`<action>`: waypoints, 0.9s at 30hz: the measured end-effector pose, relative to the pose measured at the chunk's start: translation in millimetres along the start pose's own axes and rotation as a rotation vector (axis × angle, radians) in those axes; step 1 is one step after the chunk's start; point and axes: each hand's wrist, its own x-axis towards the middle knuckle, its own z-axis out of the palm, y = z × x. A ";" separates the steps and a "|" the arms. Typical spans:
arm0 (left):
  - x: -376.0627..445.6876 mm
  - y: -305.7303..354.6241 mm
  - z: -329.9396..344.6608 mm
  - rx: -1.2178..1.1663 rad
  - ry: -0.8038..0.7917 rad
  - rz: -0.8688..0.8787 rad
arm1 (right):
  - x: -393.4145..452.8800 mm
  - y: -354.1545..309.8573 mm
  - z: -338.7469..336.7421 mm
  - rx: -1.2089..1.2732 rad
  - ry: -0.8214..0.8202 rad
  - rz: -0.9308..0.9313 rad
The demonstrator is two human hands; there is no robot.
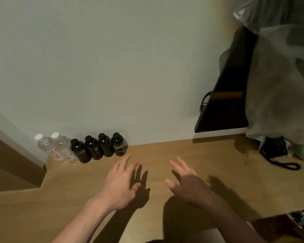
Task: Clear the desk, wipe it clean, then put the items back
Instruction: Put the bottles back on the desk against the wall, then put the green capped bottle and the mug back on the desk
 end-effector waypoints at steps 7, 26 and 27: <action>-25.1 100.8 28.5 0.158 -0.044 0.159 | -98.4 100.9 -24.2 -0.010 0.100 0.112; -150.5 403.0 206.9 0.306 -0.226 0.541 | -421.4 369.4 -51.9 0.034 0.256 0.432; -149.9 418.0 210.9 0.315 -0.234 0.565 | -430.4 379.1 -53.6 0.049 0.266 0.447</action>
